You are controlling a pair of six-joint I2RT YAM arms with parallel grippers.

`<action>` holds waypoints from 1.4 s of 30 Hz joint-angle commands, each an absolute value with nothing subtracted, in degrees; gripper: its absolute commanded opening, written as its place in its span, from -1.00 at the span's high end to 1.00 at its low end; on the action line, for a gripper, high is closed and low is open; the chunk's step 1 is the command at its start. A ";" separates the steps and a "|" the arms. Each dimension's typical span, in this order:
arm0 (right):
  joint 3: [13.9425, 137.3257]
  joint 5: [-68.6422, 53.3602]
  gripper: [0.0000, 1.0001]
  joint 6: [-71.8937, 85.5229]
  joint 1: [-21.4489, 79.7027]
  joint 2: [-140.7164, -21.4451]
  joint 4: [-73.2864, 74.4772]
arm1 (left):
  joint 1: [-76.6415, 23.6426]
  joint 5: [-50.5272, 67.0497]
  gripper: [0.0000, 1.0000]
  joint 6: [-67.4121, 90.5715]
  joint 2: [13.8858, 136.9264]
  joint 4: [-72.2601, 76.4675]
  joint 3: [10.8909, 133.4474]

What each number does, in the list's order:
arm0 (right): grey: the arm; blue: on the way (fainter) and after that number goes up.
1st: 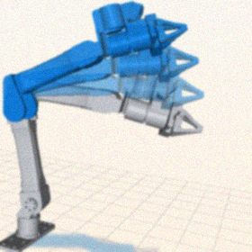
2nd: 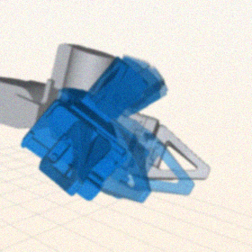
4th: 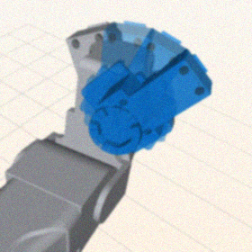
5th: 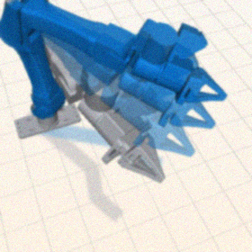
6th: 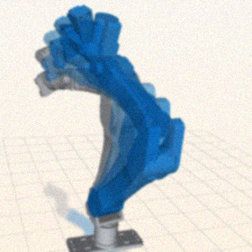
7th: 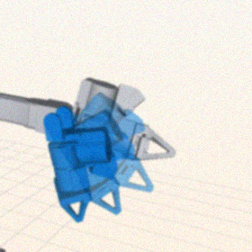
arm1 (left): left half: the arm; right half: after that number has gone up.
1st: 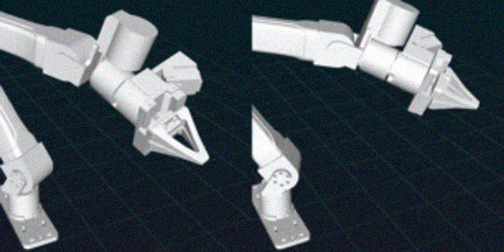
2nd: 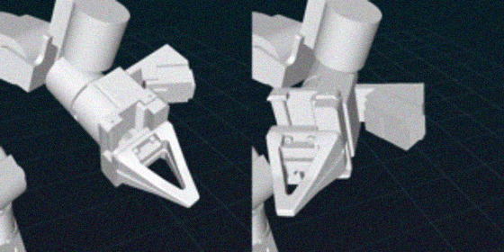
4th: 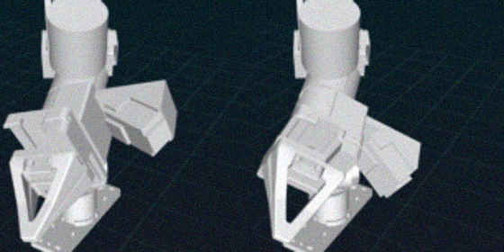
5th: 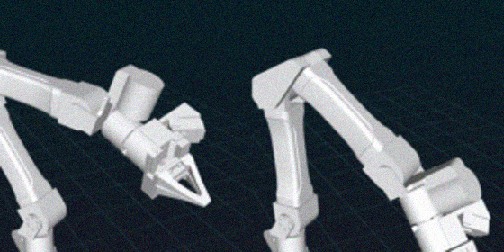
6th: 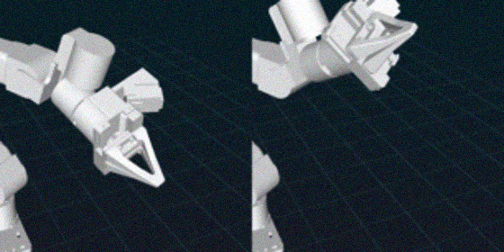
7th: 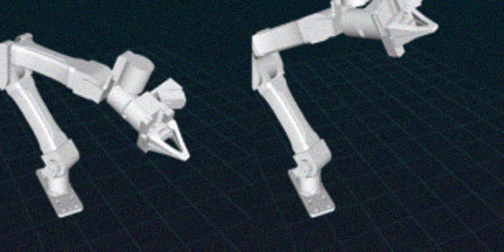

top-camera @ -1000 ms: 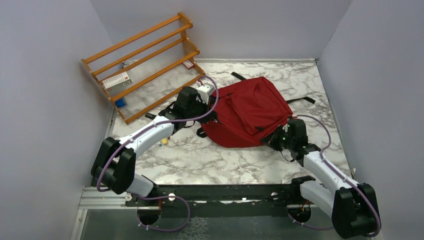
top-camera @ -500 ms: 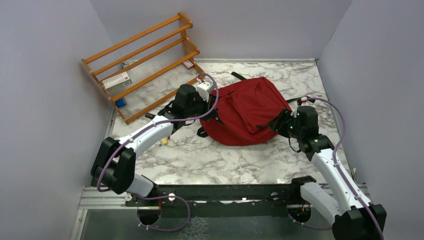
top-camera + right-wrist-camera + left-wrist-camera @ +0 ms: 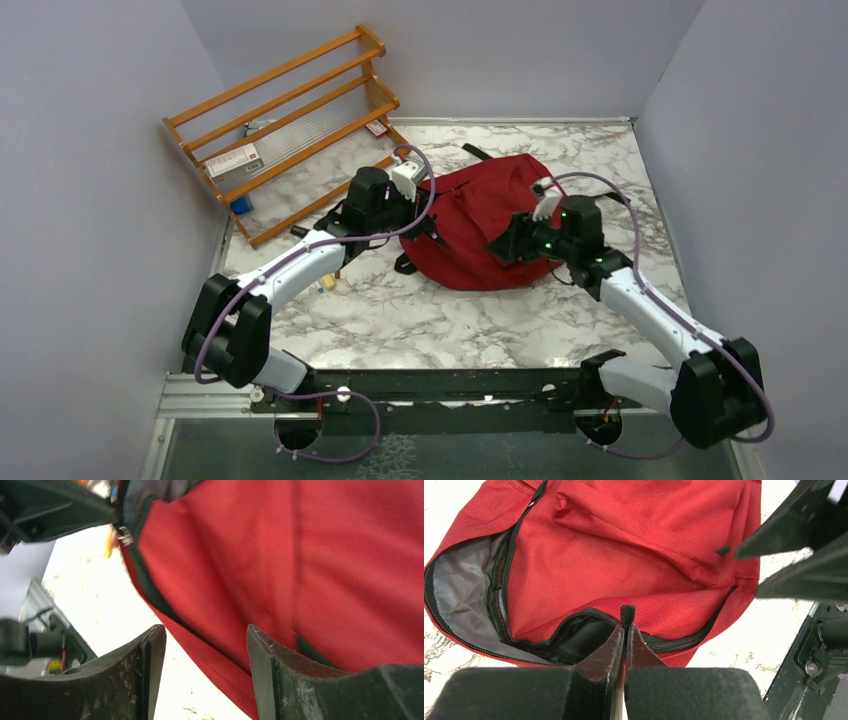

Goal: Pack the student bag
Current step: Zip the student bag at the center of the board.

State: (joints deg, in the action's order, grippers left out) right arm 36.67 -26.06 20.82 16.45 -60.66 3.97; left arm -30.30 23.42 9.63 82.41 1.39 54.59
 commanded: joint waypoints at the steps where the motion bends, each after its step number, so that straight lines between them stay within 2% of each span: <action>1: 42.81 -28.09 -0.30 12.71 25.68 -67.36 -5.69 | -29.40 26.58 1.00 10.10 82.51 4.64 55.67; 7: 46.80 -18.45 -0.30 4.73 35.95 -76.87 -11.28 | -29.14 27.16 1.00 10.36 82.62 4.62 55.81; 12: 44.85 -11.06 -0.24 -1.27 38.16 -81.34 -18.40 | -29.00 27.33 1.00 10.24 83.03 4.12 56.22; 19: 44.06 -11.33 -0.02 -3.90 38.50 -82.48 -19.83 | -28.92 27.49 1.00 10.28 83.58 3.73 56.60; 27: 43.48 -21.73 -0.06 -5.97 38.65 -82.45 -16.40 | -28.66 27.59 1.00 10.72 84.46 3.25 57.12; 36: 41.49 -17.08 0.03 -6.94 39.05 -81.70 -14.60 | -28.31 27.60 1.00 10.85 84.80 2.98 57.30; 39: 41.51 -17.16 0.16 -7.55 39.02 -81.92 -13.95 | -28.08 27.77 1.00 11.22 85.03 3.09 57.30; 42: 41.74 -18.27 0.47 -7.56 39.10 -81.91 -13.48 | -27.87 27.73 1.00 11.42 85.24 3.04 57.47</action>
